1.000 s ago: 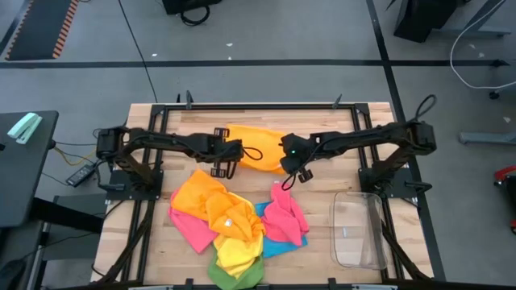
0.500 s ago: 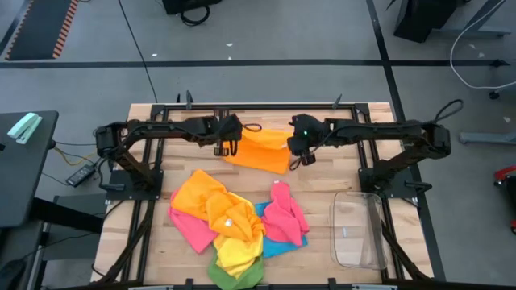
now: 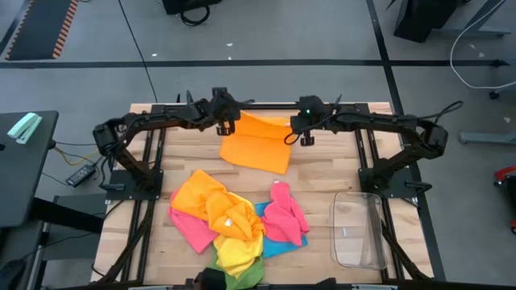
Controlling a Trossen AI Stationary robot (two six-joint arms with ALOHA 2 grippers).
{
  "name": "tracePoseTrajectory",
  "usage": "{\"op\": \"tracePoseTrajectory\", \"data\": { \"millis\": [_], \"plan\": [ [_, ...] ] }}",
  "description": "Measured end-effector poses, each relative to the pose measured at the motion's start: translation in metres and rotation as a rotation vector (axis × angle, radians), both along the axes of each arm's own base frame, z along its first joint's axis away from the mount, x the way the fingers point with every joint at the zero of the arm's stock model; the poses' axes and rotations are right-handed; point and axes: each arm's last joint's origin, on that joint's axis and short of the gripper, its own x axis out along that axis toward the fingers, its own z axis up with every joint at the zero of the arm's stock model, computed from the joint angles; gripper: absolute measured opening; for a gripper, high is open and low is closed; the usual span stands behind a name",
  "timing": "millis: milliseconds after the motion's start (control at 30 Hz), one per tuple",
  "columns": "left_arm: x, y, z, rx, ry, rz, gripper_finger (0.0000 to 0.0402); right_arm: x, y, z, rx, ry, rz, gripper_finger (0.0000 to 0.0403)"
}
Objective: Fold microfiber towels
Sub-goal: Fold the orange towel
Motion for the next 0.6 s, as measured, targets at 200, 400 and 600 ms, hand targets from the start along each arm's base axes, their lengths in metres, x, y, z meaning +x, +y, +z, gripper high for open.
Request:
{"op": "tracePoseTrajectory", "data": {
  "millis": [200, 400, 600],
  "plan": [
    [-0.011, 0.023, 0.002, 0.003, -0.044, 0.025, 0.0013, -0.006, -0.018, 0.005, -0.045, -0.04, 0.016, 0.0004],
    [-0.014, 0.038, 0.011, 0.095, -0.08, -0.019, 0.0016, -0.009, -0.027, 0.007, -0.079, -0.057, 0.006, 0.0005],
    [-0.014, 0.041, 0.009, 0.053, -0.13, -0.057, 0.0023, -0.01, -0.032, 0.003, -0.058, -0.06, 0.01, 0.0005]
  ]
}}
